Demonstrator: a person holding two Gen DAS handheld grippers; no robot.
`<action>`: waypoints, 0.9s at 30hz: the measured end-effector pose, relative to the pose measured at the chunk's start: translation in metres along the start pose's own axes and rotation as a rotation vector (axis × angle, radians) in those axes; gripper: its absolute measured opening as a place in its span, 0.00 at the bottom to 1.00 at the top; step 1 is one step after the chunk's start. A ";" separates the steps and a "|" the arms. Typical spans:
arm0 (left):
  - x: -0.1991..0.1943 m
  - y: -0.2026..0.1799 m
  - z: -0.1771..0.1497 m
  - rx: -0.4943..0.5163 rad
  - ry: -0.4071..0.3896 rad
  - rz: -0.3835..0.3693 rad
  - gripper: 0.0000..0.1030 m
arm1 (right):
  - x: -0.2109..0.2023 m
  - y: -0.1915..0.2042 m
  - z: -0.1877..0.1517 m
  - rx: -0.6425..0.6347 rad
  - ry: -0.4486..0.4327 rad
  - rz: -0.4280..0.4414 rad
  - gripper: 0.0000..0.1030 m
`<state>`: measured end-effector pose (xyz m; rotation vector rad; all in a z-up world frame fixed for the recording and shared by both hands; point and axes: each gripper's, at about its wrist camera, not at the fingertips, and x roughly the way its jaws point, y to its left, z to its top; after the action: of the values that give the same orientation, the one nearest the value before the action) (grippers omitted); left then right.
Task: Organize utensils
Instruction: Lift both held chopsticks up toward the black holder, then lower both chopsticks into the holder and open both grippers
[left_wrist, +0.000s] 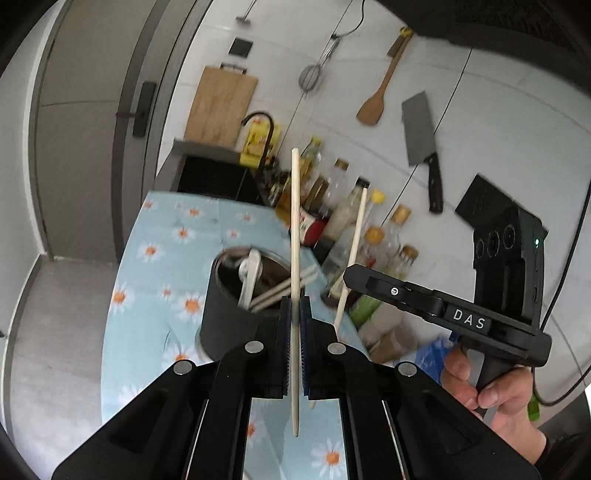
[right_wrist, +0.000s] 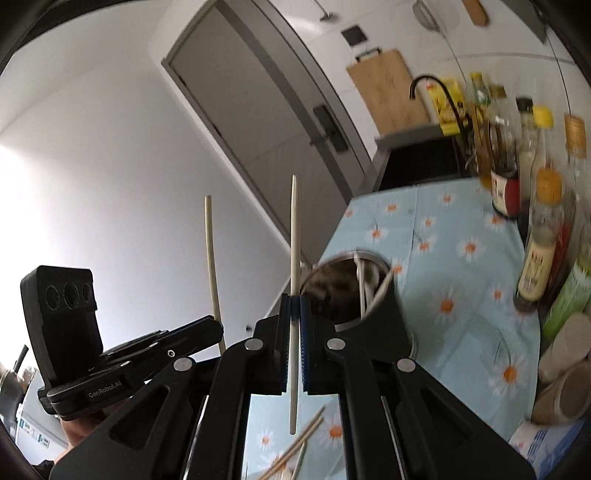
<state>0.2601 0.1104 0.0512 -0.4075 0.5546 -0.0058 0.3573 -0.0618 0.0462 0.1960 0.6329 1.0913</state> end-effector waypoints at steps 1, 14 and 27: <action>0.001 0.001 0.004 0.000 -0.022 -0.004 0.03 | -0.004 0.000 0.005 -0.007 -0.021 0.000 0.06; 0.015 0.004 0.043 0.026 -0.260 -0.014 0.03 | -0.001 -0.005 0.050 -0.049 -0.237 -0.040 0.06; 0.043 0.024 0.039 0.055 -0.372 0.034 0.03 | 0.026 -0.022 0.050 -0.058 -0.273 -0.088 0.06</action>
<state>0.3144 0.1422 0.0502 -0.3346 0.1936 0.0856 0.4105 -0.0422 0.0665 0.2596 0.3617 0.9756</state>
